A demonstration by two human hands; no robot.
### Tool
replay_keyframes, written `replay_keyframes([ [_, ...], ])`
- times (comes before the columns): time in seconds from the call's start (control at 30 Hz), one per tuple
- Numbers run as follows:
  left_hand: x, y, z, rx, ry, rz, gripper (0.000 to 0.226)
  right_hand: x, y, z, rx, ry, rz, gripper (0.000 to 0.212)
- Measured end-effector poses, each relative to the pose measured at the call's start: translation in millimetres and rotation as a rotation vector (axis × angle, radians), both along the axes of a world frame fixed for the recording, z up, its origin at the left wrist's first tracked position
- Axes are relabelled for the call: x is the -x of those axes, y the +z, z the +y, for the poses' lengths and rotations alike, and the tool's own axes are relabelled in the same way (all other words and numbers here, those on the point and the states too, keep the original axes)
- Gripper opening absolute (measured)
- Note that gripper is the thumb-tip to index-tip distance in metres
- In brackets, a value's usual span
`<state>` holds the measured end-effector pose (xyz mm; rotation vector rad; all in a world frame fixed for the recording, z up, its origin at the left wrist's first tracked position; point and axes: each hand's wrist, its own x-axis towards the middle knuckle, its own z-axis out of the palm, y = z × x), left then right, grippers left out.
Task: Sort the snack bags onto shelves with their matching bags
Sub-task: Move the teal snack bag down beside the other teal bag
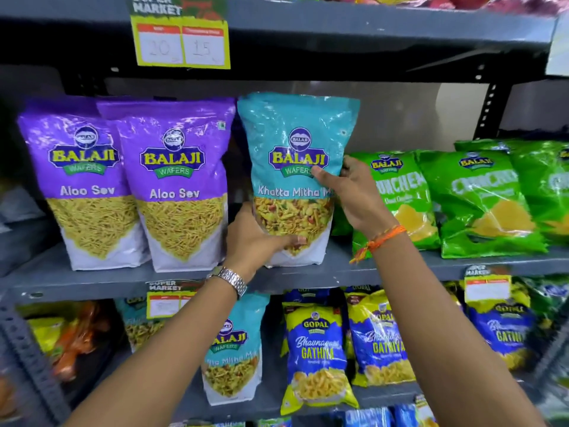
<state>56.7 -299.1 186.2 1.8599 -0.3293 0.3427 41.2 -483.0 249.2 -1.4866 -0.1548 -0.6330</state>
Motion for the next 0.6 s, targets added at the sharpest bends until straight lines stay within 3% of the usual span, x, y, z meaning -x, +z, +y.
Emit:
replay_keyframes([
  [0.33, 38.1, 2.4, 22.4, 0.052, -0.093, -0.092, 0.083, 74.5, 12.7, 21.7, 0.097, -0.105, -0.101, 0.035],
  [0.6, 92.1, -20.1, 127.7, 0.036, -0.089, -0.054, 0.095, 122.7, -4.3, 105.9, 0.089, 0.006, -0.109, 0.031],
])
